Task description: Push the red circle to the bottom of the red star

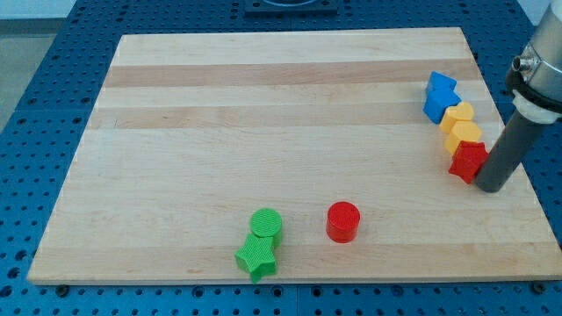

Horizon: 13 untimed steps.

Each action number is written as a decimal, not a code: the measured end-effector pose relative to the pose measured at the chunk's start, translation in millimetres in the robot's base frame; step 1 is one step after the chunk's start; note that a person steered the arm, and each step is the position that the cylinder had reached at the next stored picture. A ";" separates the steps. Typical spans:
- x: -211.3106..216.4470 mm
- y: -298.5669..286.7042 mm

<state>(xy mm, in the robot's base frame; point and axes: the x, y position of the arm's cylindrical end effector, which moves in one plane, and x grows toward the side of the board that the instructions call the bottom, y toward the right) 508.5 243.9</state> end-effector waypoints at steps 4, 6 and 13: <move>109.9 -89.6; 109.0 -177.6; 22.3 -169.3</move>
<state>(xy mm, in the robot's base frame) 530.8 74.6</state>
